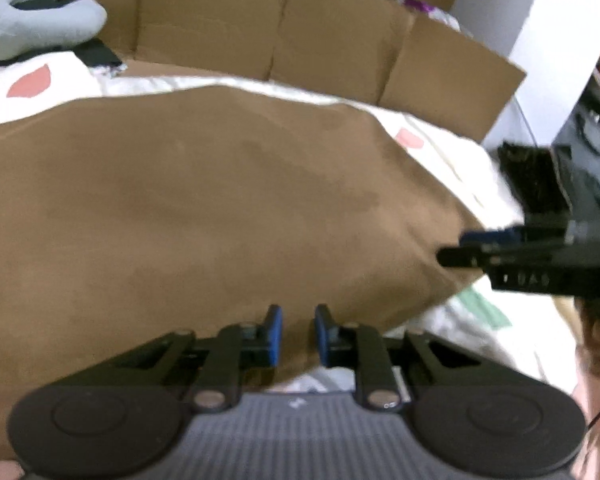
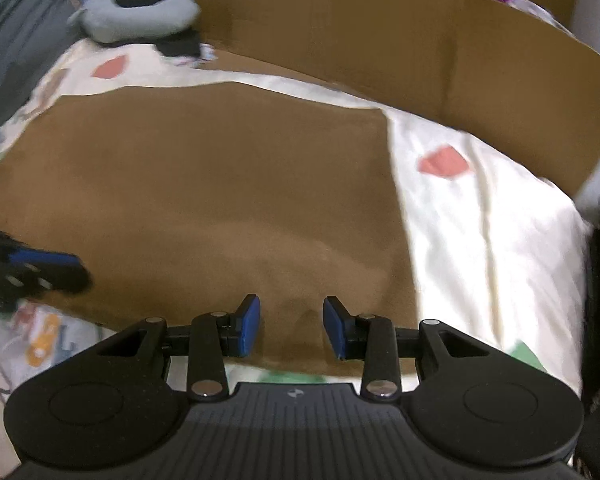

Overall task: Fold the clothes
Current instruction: 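Press the folded shirt flat with both open grippers side by side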

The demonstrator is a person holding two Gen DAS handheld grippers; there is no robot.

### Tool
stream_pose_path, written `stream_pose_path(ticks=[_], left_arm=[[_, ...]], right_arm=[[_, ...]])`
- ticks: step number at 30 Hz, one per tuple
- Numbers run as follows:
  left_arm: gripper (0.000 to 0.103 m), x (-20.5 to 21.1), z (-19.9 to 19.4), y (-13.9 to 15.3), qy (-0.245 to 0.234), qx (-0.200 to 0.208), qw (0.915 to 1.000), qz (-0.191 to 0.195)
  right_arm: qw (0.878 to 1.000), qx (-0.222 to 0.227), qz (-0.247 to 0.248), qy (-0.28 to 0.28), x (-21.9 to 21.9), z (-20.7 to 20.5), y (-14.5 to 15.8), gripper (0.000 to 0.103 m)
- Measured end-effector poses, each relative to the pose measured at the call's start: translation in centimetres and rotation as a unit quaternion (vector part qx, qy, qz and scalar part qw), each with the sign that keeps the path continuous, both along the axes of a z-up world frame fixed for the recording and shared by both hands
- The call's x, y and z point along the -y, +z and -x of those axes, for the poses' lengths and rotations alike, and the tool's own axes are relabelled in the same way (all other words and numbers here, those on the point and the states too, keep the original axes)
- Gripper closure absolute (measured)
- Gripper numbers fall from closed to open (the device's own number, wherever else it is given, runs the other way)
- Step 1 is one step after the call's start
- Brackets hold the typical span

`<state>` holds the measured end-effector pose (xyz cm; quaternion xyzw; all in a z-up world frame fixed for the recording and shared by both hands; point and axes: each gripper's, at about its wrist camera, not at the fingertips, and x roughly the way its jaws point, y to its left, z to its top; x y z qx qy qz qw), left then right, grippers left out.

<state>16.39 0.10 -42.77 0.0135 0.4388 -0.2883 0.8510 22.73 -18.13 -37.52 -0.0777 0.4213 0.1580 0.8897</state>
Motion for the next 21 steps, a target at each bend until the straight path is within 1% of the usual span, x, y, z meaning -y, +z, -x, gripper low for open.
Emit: stream_pose_path(ticks=[3, 8, 9, 10, 12, 16, 21], left_arm=[[0.086, 0.0, 0.4, -0.7, 0.006, -0.012, 0.9999, -0.003], [0.086, -0.2, 1.0, -0.5, 0.015, -0.014, 0.9998, -0.002], [0.086, -0.2, 1.0, -0.4, 0.018, -0.014, 0.9997, -0.001], [0.086, -0.3, 1.0, -0.4, 0.021, -0.014, 0.9997, -0.001], [0.086, -0.3, 1.2, -0.3, 0.024, -0.014, 0.9996, 0.000], [0.086, -0.6, 1.4, -0.3, 0.027, -0.012, 0.9996, 0.004], [0.085, -0.8, 1.4, -0.5, 0.031, -0.016, 0.9993, 0.014]], right_arm=[[1.000, -0.005, -0.015, 0.014, -1.1, -0.1, 0.2, 0.062], [0.999, -0.011, -0.026, 0.040, -3.0, 0.2, 0.2, 0.062], [0.999, -0.012, -0.029, 0.045, -3.4, 0.2, 0.3, 0.063], [0.998, -0.015, -0.031, 0.049, -3.8, 0.3, 0.3, 0.067], [0.997, -0.019, -0.035, 0.063, -4.6, 0.5, 0.2, 0.071], [0.995, -0.029, -0.035, 0.091, -6.1, 1.3, -0.4, 0.075], [0.992, -0.038, -0.031, 0.119, -7.3, 1.9, -0.9, 0.076]])
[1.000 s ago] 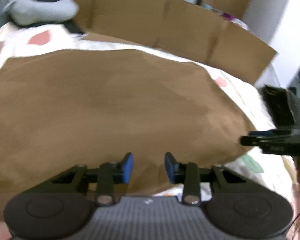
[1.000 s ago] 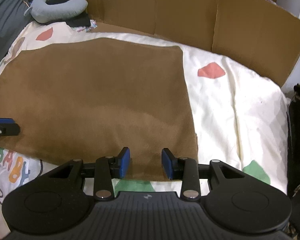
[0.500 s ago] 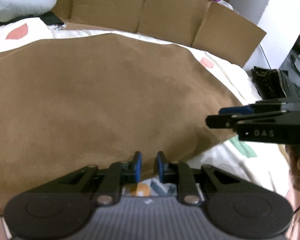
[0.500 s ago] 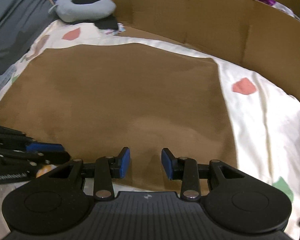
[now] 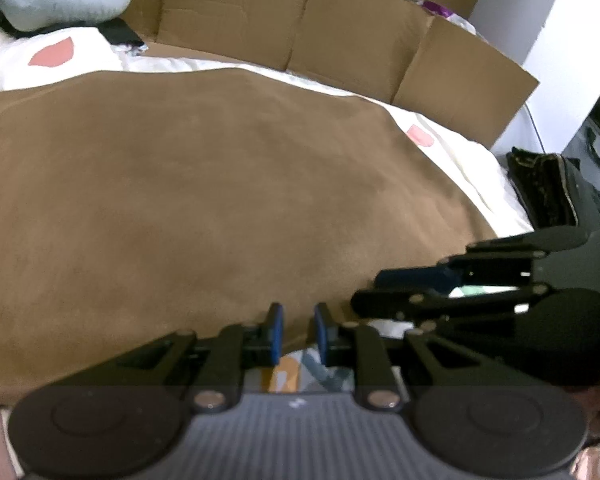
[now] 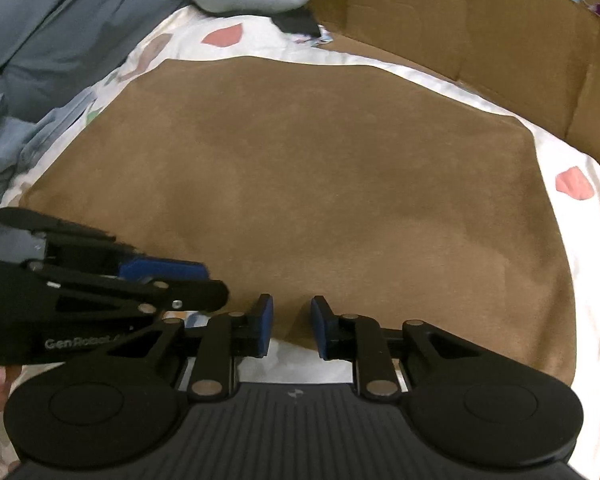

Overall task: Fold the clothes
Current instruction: 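Press the folded shirt flat with both open grippers side by side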

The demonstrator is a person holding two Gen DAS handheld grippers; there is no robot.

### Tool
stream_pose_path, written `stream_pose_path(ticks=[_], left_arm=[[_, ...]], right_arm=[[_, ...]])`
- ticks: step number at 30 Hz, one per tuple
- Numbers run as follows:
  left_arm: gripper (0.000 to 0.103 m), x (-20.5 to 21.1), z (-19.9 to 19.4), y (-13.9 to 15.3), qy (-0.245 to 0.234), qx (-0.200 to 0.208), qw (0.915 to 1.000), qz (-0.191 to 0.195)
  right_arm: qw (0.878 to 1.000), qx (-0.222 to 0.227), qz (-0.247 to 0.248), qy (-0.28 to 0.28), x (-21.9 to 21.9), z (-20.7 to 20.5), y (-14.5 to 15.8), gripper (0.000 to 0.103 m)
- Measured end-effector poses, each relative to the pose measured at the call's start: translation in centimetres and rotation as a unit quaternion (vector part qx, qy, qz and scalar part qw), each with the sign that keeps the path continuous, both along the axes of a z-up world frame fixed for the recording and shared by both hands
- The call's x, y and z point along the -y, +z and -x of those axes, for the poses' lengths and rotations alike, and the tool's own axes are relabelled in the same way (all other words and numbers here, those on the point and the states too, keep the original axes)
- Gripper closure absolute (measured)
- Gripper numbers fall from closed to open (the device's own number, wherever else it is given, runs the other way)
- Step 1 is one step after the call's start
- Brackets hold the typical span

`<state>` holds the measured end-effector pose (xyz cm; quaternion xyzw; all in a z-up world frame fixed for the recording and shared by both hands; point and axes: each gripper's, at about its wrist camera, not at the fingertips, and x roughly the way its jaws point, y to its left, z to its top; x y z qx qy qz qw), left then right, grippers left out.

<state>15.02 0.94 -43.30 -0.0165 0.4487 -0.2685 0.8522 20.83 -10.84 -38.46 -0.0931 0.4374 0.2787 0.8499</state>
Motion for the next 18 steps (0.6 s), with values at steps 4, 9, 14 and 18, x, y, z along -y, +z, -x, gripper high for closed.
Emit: stream_pose_path(ticks=[4, 9, 14, 18], left_arm=[[0.084, 0.0, -0.3, -0.1, -0.007, -0.003, 1.0000, 0.002], [0.071, -0.9, 0.1, 0.5, 0.003, 0.017, 0.9999, 0.001], [0.066, -2.2, 0.4, 0.2, 0.012, 0.022, 0.9996, -0.012], [0.066, -2.6, 0.9, 0.2, 0.013, 0.030, 0.9993, -0.019]], right_arm=[[1.000, 0.003, 0.021, 0.014, -0.3, 0.0, -0.3, 0.076], [0.999, 0.016, 0.033, -0.015, 0.8, -0.2, 0.2, 0.075], [0.997, 0.019, 0.040, -0.061, 3.2, -0.7, 0.3, 0.075], [0.995, 0.024, 0.050, -0.080, 4.7, -0.8, 0.1, 0.075]])
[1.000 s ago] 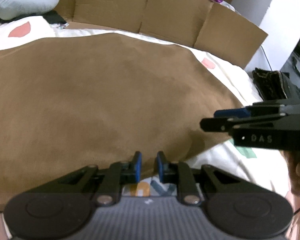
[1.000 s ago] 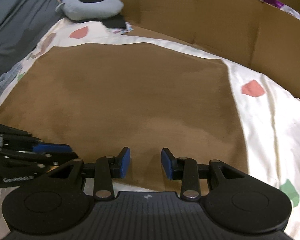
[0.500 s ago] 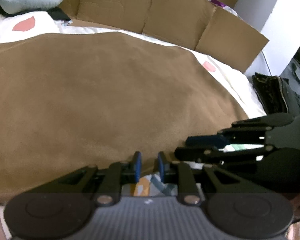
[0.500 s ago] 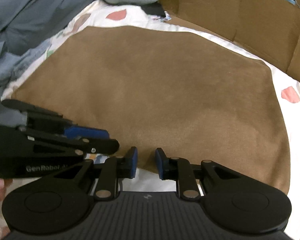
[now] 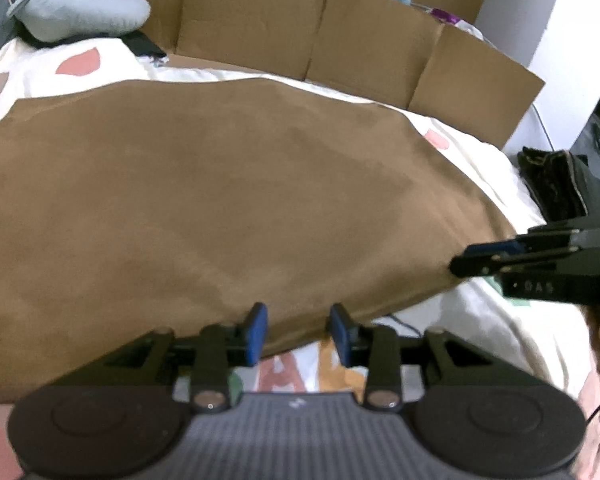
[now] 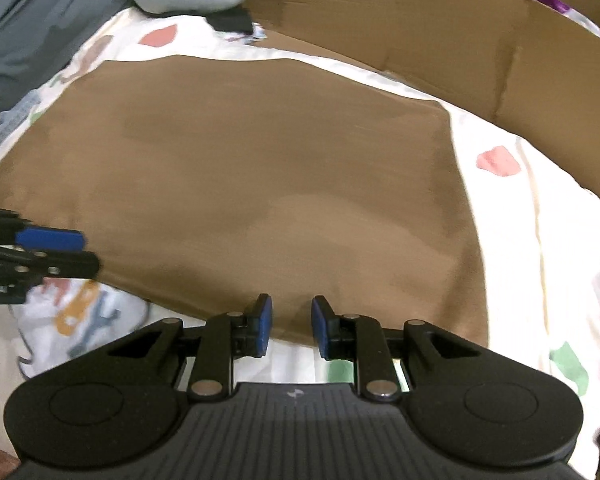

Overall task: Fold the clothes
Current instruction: 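Press the folded shirt flat with both open grippers side by side, then move the open left gripper to a corner of the folded brown shirt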

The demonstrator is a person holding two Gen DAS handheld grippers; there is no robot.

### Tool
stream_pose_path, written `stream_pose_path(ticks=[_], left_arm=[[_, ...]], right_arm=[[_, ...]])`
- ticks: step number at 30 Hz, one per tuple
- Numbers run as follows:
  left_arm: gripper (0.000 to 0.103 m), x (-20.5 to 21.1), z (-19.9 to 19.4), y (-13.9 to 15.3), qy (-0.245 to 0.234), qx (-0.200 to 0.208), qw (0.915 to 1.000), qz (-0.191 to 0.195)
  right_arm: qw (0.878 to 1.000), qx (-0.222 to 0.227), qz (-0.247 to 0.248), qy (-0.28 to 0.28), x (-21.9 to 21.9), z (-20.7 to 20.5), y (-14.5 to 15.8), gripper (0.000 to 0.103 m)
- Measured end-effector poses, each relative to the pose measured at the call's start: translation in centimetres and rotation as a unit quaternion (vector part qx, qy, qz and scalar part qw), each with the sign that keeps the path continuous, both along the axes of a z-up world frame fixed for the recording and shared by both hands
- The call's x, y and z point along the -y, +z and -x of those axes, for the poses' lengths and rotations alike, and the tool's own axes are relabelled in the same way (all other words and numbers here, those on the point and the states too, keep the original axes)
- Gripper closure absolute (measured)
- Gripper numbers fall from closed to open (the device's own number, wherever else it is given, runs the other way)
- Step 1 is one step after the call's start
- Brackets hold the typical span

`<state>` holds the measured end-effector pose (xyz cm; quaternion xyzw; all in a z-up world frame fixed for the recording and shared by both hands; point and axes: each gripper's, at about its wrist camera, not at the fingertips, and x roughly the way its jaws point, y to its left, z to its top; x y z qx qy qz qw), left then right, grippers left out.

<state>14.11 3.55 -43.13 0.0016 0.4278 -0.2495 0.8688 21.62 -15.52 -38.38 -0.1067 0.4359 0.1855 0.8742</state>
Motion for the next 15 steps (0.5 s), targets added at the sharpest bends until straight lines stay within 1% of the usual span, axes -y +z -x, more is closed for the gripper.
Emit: stream_pose_path(ticks=[6, 12, 15], left_arm=[[0.066, -1.9, -0.1, 0.6, 0.052, 0.003, 0.9987, 0.003], [0.065, -4.1, 0.0, 0.3, 0.088, 0.002, 0.9959, -0.022], [0.065, -5.2, 0.2, 0.2, 0.103, 0.001, 0.9942, -0.031]], right_arm=[[0.999, 0.008, 0.008, -0.043, 2.5, -0.5, -0.1, 0.075], [0.996, 0.005, 0.021, -0.084, 5.1, -1.3, -0.6, 0.075], [0.996, 0.009, 0.027, -0.090, 5.9, -1.4, -0.7, 0.076]])
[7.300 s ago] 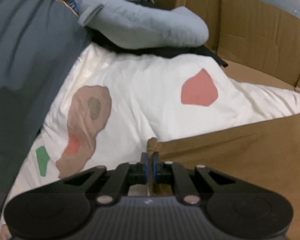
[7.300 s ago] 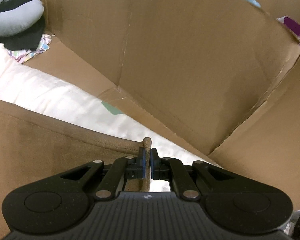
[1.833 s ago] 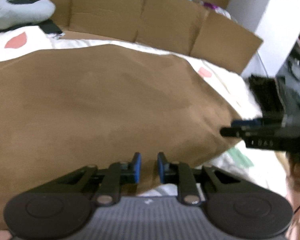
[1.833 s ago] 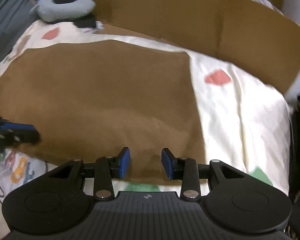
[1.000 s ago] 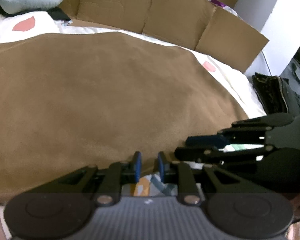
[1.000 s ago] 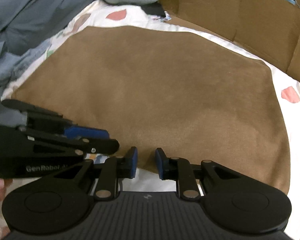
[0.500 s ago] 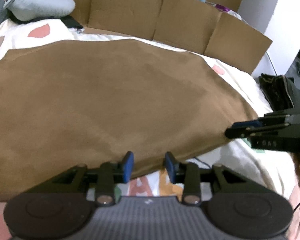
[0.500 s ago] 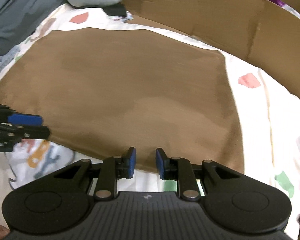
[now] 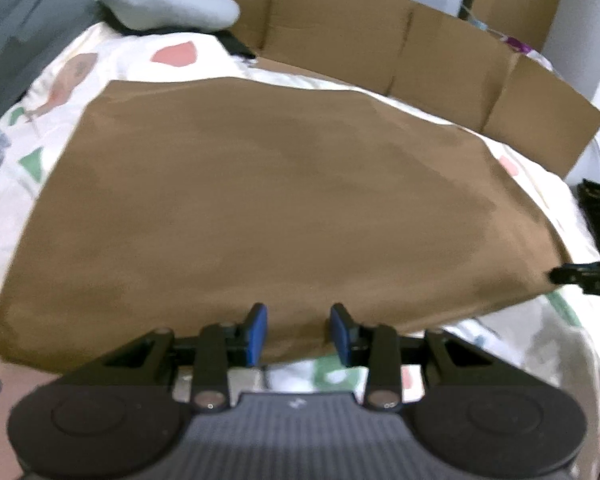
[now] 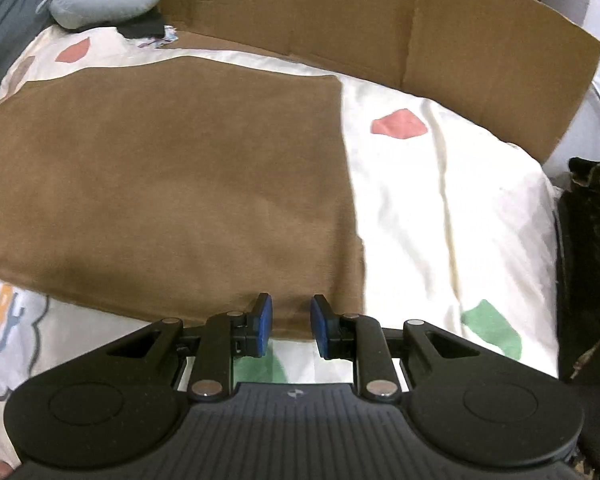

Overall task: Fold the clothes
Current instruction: 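Move the open left gripper to a corner of the folded brown shirt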

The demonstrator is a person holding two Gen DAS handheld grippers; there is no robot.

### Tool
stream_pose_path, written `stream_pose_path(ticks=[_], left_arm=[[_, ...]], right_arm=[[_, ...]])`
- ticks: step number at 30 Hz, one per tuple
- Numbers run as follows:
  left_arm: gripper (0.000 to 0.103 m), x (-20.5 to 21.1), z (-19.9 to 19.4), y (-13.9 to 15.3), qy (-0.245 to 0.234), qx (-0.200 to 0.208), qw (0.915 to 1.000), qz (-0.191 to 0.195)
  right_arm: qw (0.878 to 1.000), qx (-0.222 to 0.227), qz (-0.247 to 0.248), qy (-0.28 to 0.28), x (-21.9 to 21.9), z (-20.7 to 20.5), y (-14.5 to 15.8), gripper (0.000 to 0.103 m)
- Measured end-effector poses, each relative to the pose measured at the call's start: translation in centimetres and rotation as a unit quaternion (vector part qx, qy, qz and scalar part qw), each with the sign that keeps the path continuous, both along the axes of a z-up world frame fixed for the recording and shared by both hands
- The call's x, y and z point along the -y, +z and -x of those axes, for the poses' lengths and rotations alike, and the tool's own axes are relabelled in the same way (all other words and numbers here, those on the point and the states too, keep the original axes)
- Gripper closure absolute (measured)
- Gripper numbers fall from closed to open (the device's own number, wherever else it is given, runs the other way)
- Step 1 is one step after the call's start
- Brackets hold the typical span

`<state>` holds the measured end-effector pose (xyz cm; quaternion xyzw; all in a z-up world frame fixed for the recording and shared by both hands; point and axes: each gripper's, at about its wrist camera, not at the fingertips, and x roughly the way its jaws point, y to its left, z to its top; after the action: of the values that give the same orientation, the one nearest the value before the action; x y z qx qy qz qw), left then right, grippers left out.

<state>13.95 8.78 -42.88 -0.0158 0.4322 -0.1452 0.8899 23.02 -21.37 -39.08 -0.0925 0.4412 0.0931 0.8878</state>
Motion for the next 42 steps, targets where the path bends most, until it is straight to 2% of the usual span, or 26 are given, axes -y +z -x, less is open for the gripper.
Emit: stream_pose_path(ticks=[6, 8, 13, 20, 25, 26, 28, 31, 33, 35, 38, 41, 42], left_arm=[[0.064, -3.5, 0.2, -0.2, 0.025, -0.007, 0.9995, -0.015], [0.067, -4.4, 0.2, -0.1, 0.040, -0.011, 0.9990, -0.016], [0.067, -7.2, 0.6, 0.3, 0.079, -0.012, 0.9965, -0.024], [0.067, -11.8, 0.7, 1.0, 0.144, -0.014, 0.9888, -0.038], [0.068, -14.3, 0.9, 1.4, 0.181, -0.024, 0.9828, -0.029], [0.064, -14.7, 1.0, 1.6, 0.190, -0.025, 0.9810, -0.027], [0.062, -15.6, 1.5, 1.6, 0.212, -0.027, 0.9766, -0.025], [0.062, -16.6, 1.8, 1.9, 0.228, -0.031, 0.9730, -0.001], [0.062, -17.3, 1.7, 2.0, 0.241, -0.034, 0.9692, 0.036], [0.060, -17.8, 1.5, 1.5, 0.257, -0.043, 0.9619, 0.083], [0.059, -18.4, 1.4, 0.6, 0.280, -0.066, 0.9464, 0.147], [0.058, -19.1, 1.5, -0.7, 0.316, -0.094, 0.9191, 0.216], [0.057, -19.2, 1.5, -1.0, 0.319, -0.095, 0.9146, 0.229]], right_arm=[[1.000, 0.001, 0.003, -0.008, 0.9, -0.3, -0.1, 0.077], [1.000, 0.002, 0.005, -0.006, 0.9, -0.2, -0.1, 0.076], [1.000, 0.002, 0.009, -0.003, 0.9, 0.1, 0.0, 0.076], [1.000, 0.001, 0.013, 0.000, 0.8, 0.1, 0.0, 0.076], [1.000, -0.001, 0.013, -0.002, 0.9, 0.1, 0.2, 0.077], [1.000, 0.000, 0.015, -0.001, 0.9, 0.1, 0.3, 0.077], [1.000, 0.002, 0.024, 0.005, 0.8, 0.3, 0.5, 0.077], [1.000, 0.002, 0.022, -0.004, 1.1, 0.5, 1.0, 0.076], [1.000, -0.003, -0.008, -0.022, 1.9, 0.6, 1.6, 0.076], [0.997, -0.015, -0.056, -0.047, 3.0, 0.6, 2.1, 0.075], [0.986, -0.047, -0.134, -0.089, 4.9, 0.6, 1.8, 0.075], [0.967, -0.081, -0.207, -0.125, 6.4, 0.4, 0.6, 0.074], [0.959, -0.091, -0.230, -0.138, 6.8, 0.3, 0.1, 0.073]])
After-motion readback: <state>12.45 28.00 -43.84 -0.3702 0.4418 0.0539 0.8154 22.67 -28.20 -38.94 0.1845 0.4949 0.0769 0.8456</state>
